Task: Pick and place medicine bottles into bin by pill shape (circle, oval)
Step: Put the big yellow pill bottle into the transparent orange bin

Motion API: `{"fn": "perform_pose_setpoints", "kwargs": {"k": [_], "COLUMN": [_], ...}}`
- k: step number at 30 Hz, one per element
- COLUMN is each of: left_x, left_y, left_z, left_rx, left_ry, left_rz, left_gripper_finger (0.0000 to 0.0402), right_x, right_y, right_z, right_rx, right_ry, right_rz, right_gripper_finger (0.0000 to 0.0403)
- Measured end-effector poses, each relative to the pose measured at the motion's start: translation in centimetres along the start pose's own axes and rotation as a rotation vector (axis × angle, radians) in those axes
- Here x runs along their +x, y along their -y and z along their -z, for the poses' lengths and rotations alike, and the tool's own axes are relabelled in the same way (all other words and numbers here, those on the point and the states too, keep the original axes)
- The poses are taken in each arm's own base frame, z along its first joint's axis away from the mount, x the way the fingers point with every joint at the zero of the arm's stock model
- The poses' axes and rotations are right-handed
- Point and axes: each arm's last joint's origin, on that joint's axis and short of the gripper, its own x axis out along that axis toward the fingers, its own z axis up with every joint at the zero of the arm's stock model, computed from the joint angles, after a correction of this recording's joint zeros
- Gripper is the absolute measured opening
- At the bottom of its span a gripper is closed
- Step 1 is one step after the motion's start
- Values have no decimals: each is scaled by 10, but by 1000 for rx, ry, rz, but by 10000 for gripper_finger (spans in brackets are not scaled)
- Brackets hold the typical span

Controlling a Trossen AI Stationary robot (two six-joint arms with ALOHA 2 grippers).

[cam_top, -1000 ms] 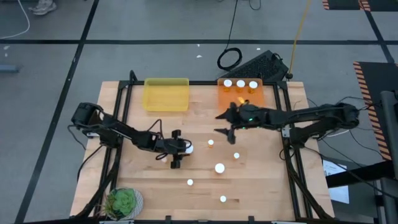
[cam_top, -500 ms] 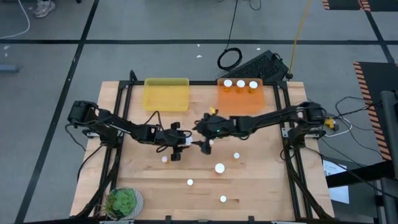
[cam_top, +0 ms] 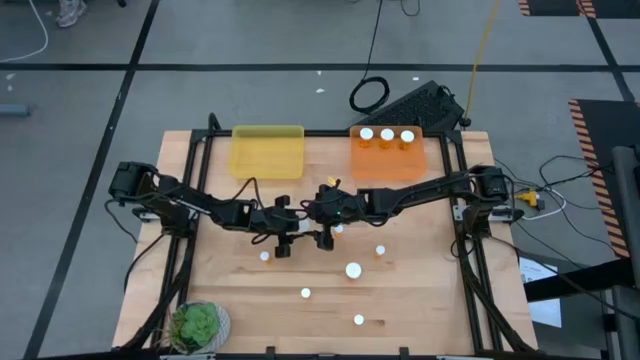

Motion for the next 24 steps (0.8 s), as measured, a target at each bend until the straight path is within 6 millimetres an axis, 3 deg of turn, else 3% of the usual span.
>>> {"fn": "perform_pose_setpoints", "kwargs": {"k": [12,24], "left_x": [0,0], "left_y": [-1,-1], "left_z": [-1,-1], "left_rx": [-6,-6], "left_ry": [8,10], "left_rz": [-4,-7], "left_gripper_finger": [179,179], "right_x": [22,21], "right_y": [-2,0], "right_z": [13,10], "right_rx": [-25,-37], "right_ry": [-4,23], "right_rz": [-51,-48], "right_gripper_finger": [325,243]}}
